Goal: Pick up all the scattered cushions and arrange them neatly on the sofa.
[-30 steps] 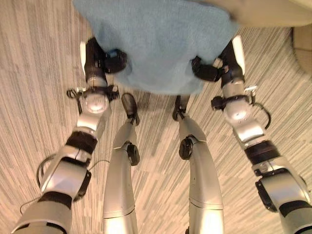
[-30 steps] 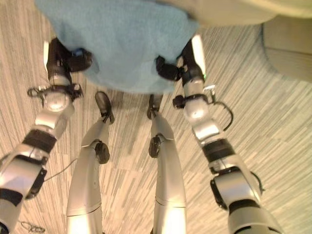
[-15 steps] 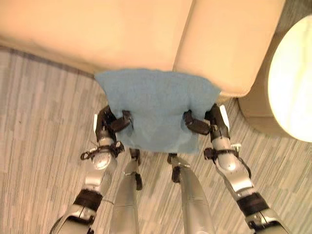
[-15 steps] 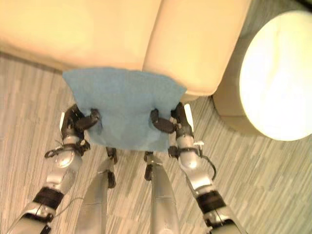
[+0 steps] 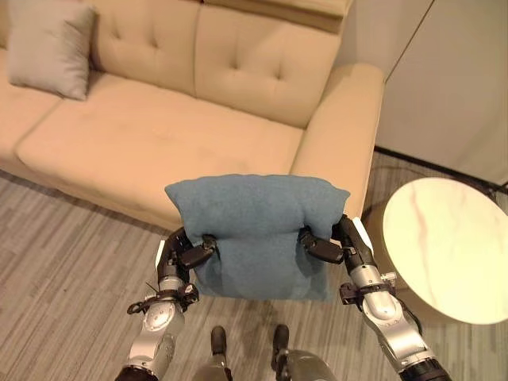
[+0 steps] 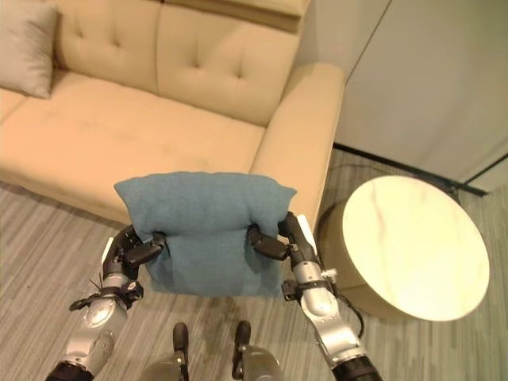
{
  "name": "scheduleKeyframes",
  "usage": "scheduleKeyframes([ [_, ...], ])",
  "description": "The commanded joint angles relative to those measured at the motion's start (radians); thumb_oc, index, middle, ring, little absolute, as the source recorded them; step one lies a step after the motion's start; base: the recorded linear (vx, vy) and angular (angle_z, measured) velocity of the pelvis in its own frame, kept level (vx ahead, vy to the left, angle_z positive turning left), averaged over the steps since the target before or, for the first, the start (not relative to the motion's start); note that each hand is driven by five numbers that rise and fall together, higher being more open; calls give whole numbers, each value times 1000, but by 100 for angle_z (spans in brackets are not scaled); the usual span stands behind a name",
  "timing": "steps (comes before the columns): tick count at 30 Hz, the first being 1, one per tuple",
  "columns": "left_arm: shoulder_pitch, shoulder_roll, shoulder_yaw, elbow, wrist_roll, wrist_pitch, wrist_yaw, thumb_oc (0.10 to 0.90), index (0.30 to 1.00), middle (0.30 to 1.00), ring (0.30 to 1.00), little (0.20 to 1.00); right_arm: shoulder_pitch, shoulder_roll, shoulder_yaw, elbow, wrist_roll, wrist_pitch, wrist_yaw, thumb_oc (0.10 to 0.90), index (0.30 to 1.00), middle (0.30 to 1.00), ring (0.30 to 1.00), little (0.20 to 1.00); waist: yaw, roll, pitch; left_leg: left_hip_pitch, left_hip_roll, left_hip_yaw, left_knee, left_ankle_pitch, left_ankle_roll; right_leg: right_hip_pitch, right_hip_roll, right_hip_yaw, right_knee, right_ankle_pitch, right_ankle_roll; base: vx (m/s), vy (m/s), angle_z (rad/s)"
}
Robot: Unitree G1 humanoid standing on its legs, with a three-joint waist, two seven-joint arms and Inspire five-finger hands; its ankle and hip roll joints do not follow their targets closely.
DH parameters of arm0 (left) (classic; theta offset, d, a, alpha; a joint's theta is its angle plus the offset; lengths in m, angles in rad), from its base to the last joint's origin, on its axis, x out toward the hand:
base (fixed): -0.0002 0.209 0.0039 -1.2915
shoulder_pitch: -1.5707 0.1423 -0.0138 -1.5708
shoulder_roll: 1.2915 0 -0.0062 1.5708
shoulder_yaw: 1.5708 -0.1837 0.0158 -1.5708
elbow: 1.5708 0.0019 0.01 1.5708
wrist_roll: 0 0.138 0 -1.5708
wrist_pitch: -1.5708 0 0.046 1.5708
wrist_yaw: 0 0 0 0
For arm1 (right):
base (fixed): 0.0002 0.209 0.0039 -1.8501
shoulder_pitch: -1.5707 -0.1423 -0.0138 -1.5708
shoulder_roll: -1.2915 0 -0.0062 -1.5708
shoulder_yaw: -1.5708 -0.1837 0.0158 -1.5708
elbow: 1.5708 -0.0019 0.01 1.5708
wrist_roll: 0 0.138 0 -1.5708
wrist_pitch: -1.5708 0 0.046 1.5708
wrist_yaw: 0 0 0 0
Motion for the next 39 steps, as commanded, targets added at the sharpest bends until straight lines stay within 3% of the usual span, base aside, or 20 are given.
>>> scheduleKeyframes([
  [1, -28, -4, 5, -102, 11, -105, -86, 400, 300, 300, 300, 300, -44, 18, -13, -155, 38, -125, 9, 400, 300, 300, 300, 300, 9, -41, -108, 12, 27, 17, 73, -56, -58, 102, -10, 13, -89, -21, 72, 88, -5, 33],
  [6, -2, -12, 9, -93, 12, -91, -91, 400, 300, 300, 300, 300, -43, 6, -12, -147, 17, -112, 12, 400, 300, 300, 300, 300, 25, -55, -106, 23, 14, 10, 92, -72, -53, 152, -20, -4, -120, -13, 75, 25, 21, 22],
  [8, -8, -19, 10, -95, 8, -94, -93, 400, 300, 300, 300, 300, -46, -4, -33, -150, 1, -107, 0, 400, 300, 300, 300, 300, 17, -69, -87, -15, 28, 93, 176, -101, -33, 153, -51, -43, -119, -4, 79, -81, 66, 32],
  [9, -8, -19, 10, -94, 8, -94, -93, 400, 300, 300, 300, 300, -46, -4, -33, -150, 1, -107, 0, 400, 300, 300, 300, 300, 15, -70, -90, -19, 26, 92, 175, -98, -32, 149, -52, -44, -120, -2, 79, -38, 70, 58],
  [11, 12, -22, 15, -96, 6, -88, -104, 400, 300, 300, 300, 300, -42, -6, -40, -156, -12, -99, 5, 400, 300, 300, 300, 300, 8, -58, -108, 13, 49, 198, 137, -108, -19, 154, -62, -78, -114, -2, 90, 91, 204, 89],
  [16, 31, -11, 20, -97, 24, -74, -112, 400, 300, 300, 300, 300, -44, 3, -46, -154, -13, -90, 22, 400, 300, 300, 300, 300, 26, -73, -120, 29, 10, 168, 106, -120, 1, 161, -93, -75, -81, 1, 112, 96, 162, 32],
  [19, 35, 6, 30, -104, 34, -73, -113, 400, 300, 300, 300, 300, -63, 23, -34, -152, -28, -90, 28, 400, 300, 300, 300, 300, 40, -71, -100, 49, -21, 147, 73, -128, 35, 99, -143, -30, 73, 12, 132, 25, 218, 12],
  [22, 28, 9, 34, -95, 41, -81, -109, 400, 300, 300, 300, 300, -69, 41, -30, -155, -36, -99, 31, 400, 300, 300, 300, 300, 30, -65, -88, 59, -33, 123, 40, -118, 46, 41, -109, 86, 132, 18, 147, -2, 88, 20],
  [24, 20, 7, 31, -92, 49, -88, -114, 400, 300, 300, 300, 300, -58, 39, -37, -158, -49, -105, 31, 400, 300, 300, 300, 300, 9, -62, -92, 62, -45, 93, 11, -100, 44, 16, -21, 206, 115, -20, 128, 69, 42, 44],
  [26, 10, 9, 26, -89, 53, -94, -119, 400, 300, 300, 300, 300, -60, 27, -39, -154, -59, -109, 26, 400, 300, 300, 300, 300, 1, -66, -98, 56, -66, 59, -6, -88, 40, -8, 27, 263, 69, -6, 117, 89, -15, 57],
  [32, 6, 5, 22, -83, 56, -92, -147, 400, 300, 300, 300, 300, -18, 10, -71, -152, -41, -107, 36, 400, 300, 300, 300, 300, -15, -79, -115, 69, -89, 18, 4, -111, 16, 62, 27, 235, -38, 6, 92, 97, -103, 65],
  [34, 17, 3, 23, -92, 56, -88, -153, 400, 300, 300, 300, 300, 9, 0, -90, -157, -33, -106, 40, 400, 300, 300, 300, 300, -26, -86, -113, 46, -84, 18, 82, -134, 3, 90, 17, 206, -63, 9, 86, 80, -140, 60],
  [37, 43, -18, 27, -96, 36, -75, -175, 400, 300, 300, 300, 300, 49, -16, -115, -153, -17, -98, 57, 400, 300, 300, 300, 300, -37, -98, -100, -32, -34, 110, 261, -162, -18, 134, -9, 144, -83, 0, 77, 38, -79, 78],
  [39, 49, -20, 27, -87, 47, -63, -170, 400, 300, 300, 300, 300, 59, -17, -117, -151, -14, -89, 56, 400, 300, 300, 300, 300, -25, -104, -105, -98, 1, 141, 241, -120, -14, 162, -11, 126, -100, -14, 76, 145, -19, 40],
])
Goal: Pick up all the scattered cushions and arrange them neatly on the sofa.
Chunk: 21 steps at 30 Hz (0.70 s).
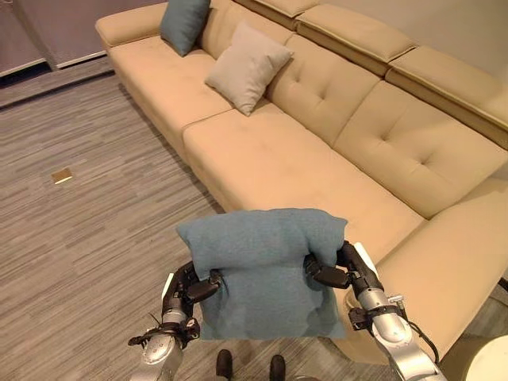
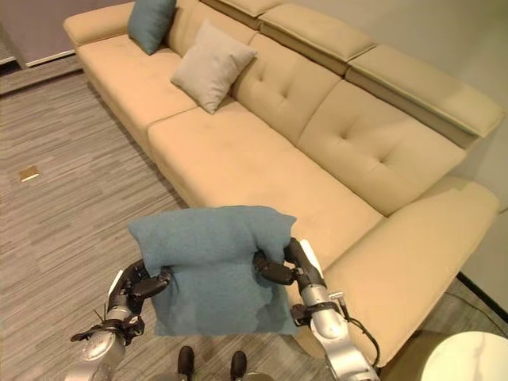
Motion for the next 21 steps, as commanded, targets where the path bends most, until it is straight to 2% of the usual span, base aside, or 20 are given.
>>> scheduleKeyframes([
  [1, -67, -4, 29, -124, 15, -92, -57, 400, 300, 300, 300, 300, -41, -10, -73, -155, 67, -121, -26, 400, 300, 300, 300, 300, -10, -44, -89, -54, 62, 46, 35, -106, -16, 59, -19, 30, -15, -43, 125, 224, -21, 27],
  [3, -61, -3, 38, -130, 20, -89, -47, 400, 300, 300, 300, 300, -37, -6, -76, -156, 73, -119, -33, 400, 300, 300, 300, 300, 5, -45, -88, -78, 62, 23, -29, -72, -23, 77, -6, 38, -21, -60, 124, 373, 98, 17],
  [4, -52, 1, 49, -146, 24, -94, -38, 400, 300, 300, 300, 300, -44, -1, -73, -152, 65, -117, -36, 400, 300, 300, 300, 300, 23, -39, -105, -63, 67, 9, -126, -13, -31, 119, 6, 66, 0, -101, 123, 572, 258, -10],
  [7, -53, 13, 45, -152, 31, -93, -41, 400, 300, 300, 300, 300, -54, 16, -64, -148, 63, -115, -32, 400, 300, 300, 300, 300, 27, -50, -117, -15, 36, 18, -118, -42, -2, 121, -24, 95, 69, -101, 146, 409, 279, -83],
  [9, -60, 19, 39, -150, 36, -91, -42, 400, 300, 300, 300, 300, -65, 28, -55, -143, 61, -115, -28, 400, 300, 300, 300, 300, 26, -53, -119, 19, 21, 28, -130, -61, 18, 93, -40, 110, 148, -66, 167, 170, 183, -25],
  [12, -73, 36, 34, -156, 37, -93, -38, 400, 300, 300, 300, 300, -92, 38, -40, -146, 53, -113, -22, 400, 300, 300, 300, 300, 13, -47, -102, 64, 9, 42, -147, -84, 50, 4, -64, 135, 326, 53, 213, 111, 177, -7],
  [14, -84, 43, 33, -154, 40, -99, -35, 400, 300, 300, 300, 300, -107, 57, -26, -142, 55, -118, -23, 400, 300, 300, 300, 300, 9, -36, -88, 84, 14, 54, -150, -103, 61, -51, -73, 136, 400, 72, 225, 88, 143, -2],
  [15, -87, 44, 33, -154, 43, -102, -35, 400, 300, 300, 300, 300, -111, 61, -20, -140, 50, -122, -22, 400, 300, 300, 300, 300, 7, -29, -82, 95, 15, 56, -149, -111, 64, -76, -76, 125, 408, 73, 219, 64, 84, -4],
  [16, -87, 44, 33, -154, 43, -102, -35, 400, 300, 300, 300, 300, -111, 61, -20, -140, 50, -122, -22, 400, 300, 300, 300, 300, 8, -30, -82, 95, 14, 57, -149, -112, 64, -77, -77, 126, 410, 72, 219, 151, 108, -18],
  [18, -83, 39, 30, -151, 47, -104, -39, 400, 300, 300, 300, 300, -127, 59, -2, -131, 44, -122, -17, 400, 300, 300, 300, 300, 0, -21, -82, 131, 1, 61, -162, -138, 67, -118, -67, 85, 301, 23, 198, 223, 94, -20],
  [19, -80, 35, 29, -149, 44, -104, -44, 400, 300, 300, 300, 300, -137, 58, 3, -122, 53, -122, -15, 400, 300, 300, 300, 300, -7, -19, -76, 159, -9, 64, -171, -155, 65, -154, -53, 38, 208, 21, 191, 267, 41, -59],
  [20, -83, 30, 36, -141, 39, -104, -44, 400, 300, 300, 300, 300, -142, 56, 3, -115, 54, -122, -14, 400, 300, 300, 300, 300, -11, -23, -69, 180, -20, 66, -173, -167, 61, -179, -59, -22, 139, 57, 199, 215, 23, -56],
  [21, -83, 30, 36, -141, 39, -104, -44, 400, 300, 300, 300, 300, -142, 56, 3, -115, 54, -122, -14, 400, 300, 300, 300, 300, -11, -23, -69, 180, -20, 66, -173, -167, 61, -179, -59, -22, 139, 57, 199, 180, -27, -29],
])
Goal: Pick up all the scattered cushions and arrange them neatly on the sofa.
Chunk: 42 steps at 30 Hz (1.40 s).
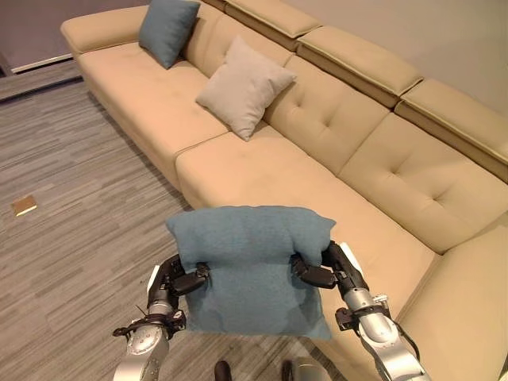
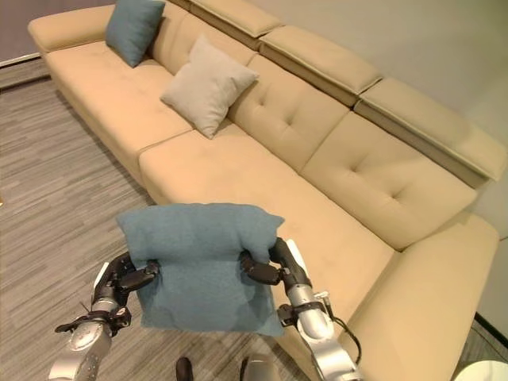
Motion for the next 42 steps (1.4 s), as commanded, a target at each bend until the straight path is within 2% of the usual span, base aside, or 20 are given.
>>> scheduleKeyframes([
  [1, -57, -35, -42, -157, 17, -127, -73, 400, 300, 300, 300, 300, -106, -15, -76, -88, 57, -133, -30, 400, 300, 300, 300, 300, -12, -10, -56, -27, 32, -92, 78, -103, -81, 190, 48, -64, -179, 129, 14, 150, -49, 14],
  [4, -44, -52, -48, -155, 29, -123, -94, 400, 300, 300, 300, 300, -73, -26, -100, -85, 49, -137, -28, 400, 300, 300, 300, 300, -25, -20, -76, -4, 17, -98, 102, -135, -91, 251, 80, -6, -238, 126, -4, 182, -65, 23],
  [7, -39, -57, -60, -157, 32, -114, -113, 400, 300, 300, 300, 300, -42, -43, -126, -88, 58, -137, -27, 400, 300, 300, 300, 300, -35, -25, -89, -14, 31, -88, 196, -172, -121, 309, 84, -18, -291, 122, -21, 145, -79, -12],
  [10, -42, -63, -71, -157, 27, -109, -119, 400, 300, 300, 300, 300, -21, -61, -146, -90, 67, -133, -30, 400, 300, 300, 300, 300, -35, -33, -77, -96, 76, -95, 411, -126, -164, 362, 84, -19, -320, 110, -48, 80, -90, -1],
  [12, -44, -66, -73, -156, 27, -107, -113, 400, 300, 300, 300, 300, -17, -60, -146, -92, 78, -128, -30, 400, 300, 300, 300, 300, -27, -35, -69, -141, 81, -119, 450, -123, -160, 372, 89, -6, -318, 99, -59, 37, -17, -6],
  [14, -44, -68, -72, -154, 26, -106, -107, 400, 300, 300, 300, 300, -15, -61, -149, -87, 81, -124, -36, 400, 300, 300, 300, 300, -15, -42, -64, -181, 71, -161, 412, -152, -146, 387, 89, 18, -323, 90, -57, 57, 12, -17],
  [15, -45, -67, -72, -154, 26, -106, -107, 400, 300, 300, 300, 300, -16, -60, -149, -87, 81, -124, -36, 400, 300, 300, 300, 300, -16, -45, -66, -182, 68, -161, 407, -146, -146, 384, 87, 17, -324, 91, -56, 70, 26, -29],
  [17, -44, -66, -74, -159, 27, -104, -102, 400, 300, 300, 300, 300, -16, -60, -148, -84, 81, -122, -39, 400, 300, 300, 300, 300, -8, -44, -65, -188, 68, -206, 318, -121, -145, 392, 94, 41, -324, 83, -55, 94, 39, -54],
  [18, -42, -65, -73, -163, 26, -103, -93, 400, 300, 300, 300, 300, -16, -61, -143, -82, 81, -121, -40, 400, 300, 300, 300, 300, 3, -38, -60, -185, 66, -251, 264, -97, -150, 398, 106, 62, -317, 75, -57, 143, 65, -54],
  [19, -45, -64, -72, -169, 20, -107, -84, 400, 300, 300, 300, 300, -24, -65, -138, -70, 83, -118, -49, 400, 300, 300, 300, 300, 20, -35, -54, -231, 41, -357, 235, -53, -158, 401, 121, 108, -308, 64, -65, 157, 63, -60],
  [21, -52, -64, -75, -168, 17, -110, -82, 400, 300, 300, 300, 300, -29, -64, -135, -61, 87, -118, -49, 400, 300, 300, 300, 300, 22, -34, -48, -248, 30, -387, 235, -41, -164, 410, 127, 122, -306, 58, -67, 131, 58, -93],
  [23, -52, -56, -79, -168, 23, -104, -87, 400, 300, 300, 300, 300, -25, -69, -134, -61, 84, -114, -42, 400, 300, 300, 300, 300, 15, -20, -63, -206, 45, -370, 175, -38, -156, 419, 133, 147, -306, 46, -69, 167, 127, -87],
  [28, -44, -43, -83, -170, 22, -96, -93, 400, 300, 300, 300, 300, -22, -57, -123, -60, 84, -105, -32, 400, 300, 300, 300, 300, 11, -13, -79, -157, 44, -308, 148, -46, -136, 414, 116, 186, -271, 38, -52, 150, 182, -49],
  [29, -50, -37, -81, -168, 19, -94, -89, 400, 300, 300, 300, 300, -34, -46, -118, -61, 80, -102, -35, 400, 300, 300, 300, 300, 12, -12, -82, -139, 43, -271, 139, -54, -123, 396, 106, 203, -243, 44, -35, 60, 148, -85],
  [34, -64, -28, -68, -173, 10, -98, -73, 400, 300, 300, 300, 300, -77, -14, -102, -55, 68, -103, -52, 400, 300, 300, 300, 300, 15, -7, -81, -104, 47, -193, 124, -75, -93, 331, 93, 213, -147, 66, 10, 47, 132, -71],
  [35, -56, -28, -55, -172, 1, -102, -65, 400, 300, 300, 300, 300, -88, 1, -90, -47, 71, -102, -53, 400, 300, 300, 300, 300, 30, -6, -77, -84, 50, -160, 108, -79, -88, 306, 72, 157, -142, 88, 21, 9, 62, -91],
  [38, -45, -33, -39, -172, -9, -101, -60, 400, 300, 300, 300, 300, -99, 12, -77, -47, 68, -102, -48, 400, 300, 300, 300, 300, 52, 0, -77, -56, 56, -116, 75, -79, -90, 279, 42, 15, -179, 115, 20, 19, 17, -103],
  [39, -45, -39, -36, -171, -12, -103, -63, 400, 300, 300, 300, 300, -99, 12, -78, -50, 62, -107, -49, 400, 300, 300, 300, 300, 56, 5, -79, -39, 55, -96, 54, -78, -92, 273, 38, -68, -208, 118, 12, 36, -14, -79],
  [41, -49, -41, -35, -169, -13, -106, -69, 400, 300, 300, 300, 300, -97, 12, -83, -50, 63, -108, -49, 400, 300, 300, 300, 300, 52, 5, -82, -31, 52, -97, 51, -79, -93, 281, 40, -83, -230, 114, 13, 61, -56, -48],
  [42, -52, -52, -47, -164, -7, -103, -82, 400, 300, 300, 300, 300, -81, 8, -97, -52, 55, -111, -52, 400, 300, 300, 300, 300, 38, 2, -84, -29, 45, -102, 60, -83, -96, 309, 61, -50, -277, 111, 2, 80, -111, -14],
])
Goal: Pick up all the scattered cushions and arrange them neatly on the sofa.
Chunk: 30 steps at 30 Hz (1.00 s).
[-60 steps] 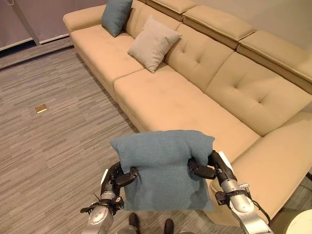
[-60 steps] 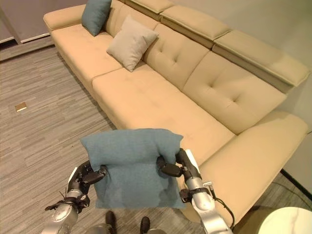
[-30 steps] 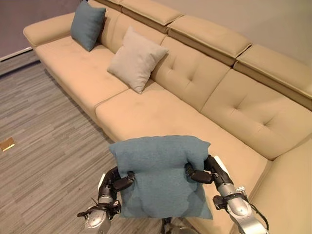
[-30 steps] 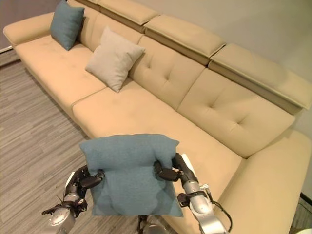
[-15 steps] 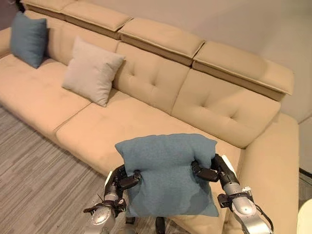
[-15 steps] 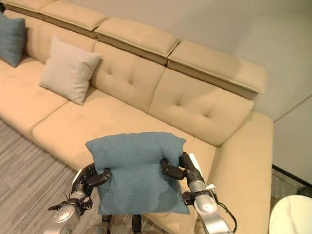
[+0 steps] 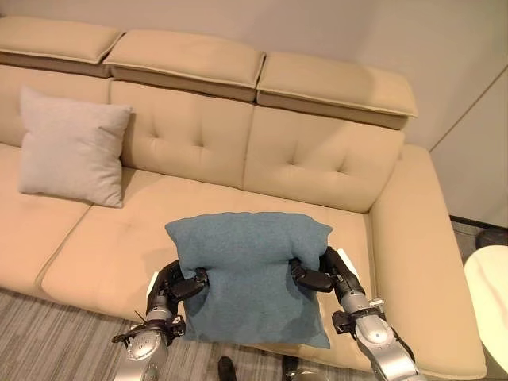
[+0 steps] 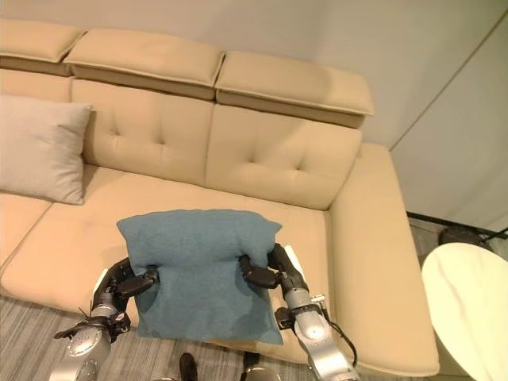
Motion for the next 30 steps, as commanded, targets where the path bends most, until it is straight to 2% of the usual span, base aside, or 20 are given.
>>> scheduleKeyframes([
  [1, -74, -36, -49, -151, -21, -130, -65, 400, 300, 300, 300, 300, -93, -9, -82, -109, 24, -124, -42, 400, 300, 300, 300, 300, 5, -15, -90, -1, 7, -119, 68, -122, -44, 34, 47, 53, 0, -42, 43, 76, -116, 5],
  [6, -87, -44, -79, -156, -29, -121, -84, 400, 300, 300, 300, 300, -66, -36, -104, -110, 35, -125, -50, 400, 300, 300, 300, 300, -2, -15, -76, -50, 22, -148, 232, -167, -69, 89, 51, 59, -54, -47, 17, 37, -67, 1],
  [7, -87, -44, -79, -156, -29, -121, -84, 400, 300, 300, 300, 300, -66, -36, -104, -110, 35, -125, -50, 400, 300, 300, 300, 300, -2, -15, -76, -51, 22, -148, 234, -167, -69, 89, 51, 59, -54, -47, 17, 1, -14, 6],
  [8, -90, -47, -82, -157, -33, -122, -81, 400, 300, 300, 300, 300, -66, -37, -101, -107, 39, -123, -51, 400, 300, 300, 300, 300, 2, -15, -70, -68, 24, -175, 258, -163, -76, 95, 51, 63, -56, -48, 13, 0, 0, 0],
  [9, -90, -50, -87, -163, -37, -122, -77, 400, 300, 300, 300, 300, -65, -42, -101, -105, 47, -121, -49, 400, 300, 300, 300, 300, 10, -18, -67, -96, 21, -231, 259, -160, -87, 103, 50, 68, -66, -48, 12, 45, 10, -6],
  [12, -98, -49, -89, -167, -32, -121, -70, 400, 300, 300, 300, 300, -66, -47, -100, -107, 52, -121, -50, 400, 300, 300, 300, 300, 8, -19, -70, -112, 39, -254, 231, -140, -95, 108, 47, 71, -74, -51, 15, 58, 37, -5],
  [14, -118, -49, -92, -168, -28, -122, -54, 400, 300, 300, 300, 300, -67, -54, -99, -105, 56, -118, -59, 400, 300, 300, 300, 300, 13, -17, -64, -151, 65, -283, 204, -100, -107, 116, 45, 82, -75, -62, 15, 111, 118, -23],
  [15, -120, -55, -95, -169, -27, -121, -49, 400, 300, 300, 300, 300, -56, -61, -114, -111, 45, -116, -66, 400, 300, 300, 300, 300, 8, -1, -63, -148, 89, -258, 173, -79, -110, 127, 45, 79, -71, -83, 14, 163, 202, -19],
  [18, -113, -51, -101, -167, -14, -117, -53, 400, 300, 300, 300, 300, -49, -61, -119, -113, 33, -108, -66, 400, 300, 300, 300, 300, 3, 18, -74, -108, 86, -244, 131, -77, -108, 133, 36, 88, -55, -91, 18, 172, 208, -1],
  [22, -82, -15, -75, -179, -3, -116, -55, 400, 300, 300, 300, 300, -62, -23, -111, -112, 23, -100, -61, 400, 300, 300, 300, 300, 20, 12, -79, -66, 49, -183, 130, -122, -68, 118, -8, 140, -16, -81, 47, 189, 243, -43],
  [29, -138, 6, -68, -195, 45, -136, -16, 400, 300, 300, 300, 300, -119, 9, -118, -112, 41, -116, -98, 400, 300, 300, 300, 300, 19, 17, -79, -72, 40, -163, 78, -112, -59, 84, -20, 149, -38, -54, 68, 57, 50, -8],
  [30, -189, 5, -73, -196, 61, -153, 14, 400, 300, 300, 300, 300, -164, 13, -113, -114, 27, -127, -132, 400, 300, 300, 300, 300, 19, 21, -76, -81, 38, -161, 55, -103, -59, 66, -19, 147, -56, -44, 72, 24, 33, -15],
])
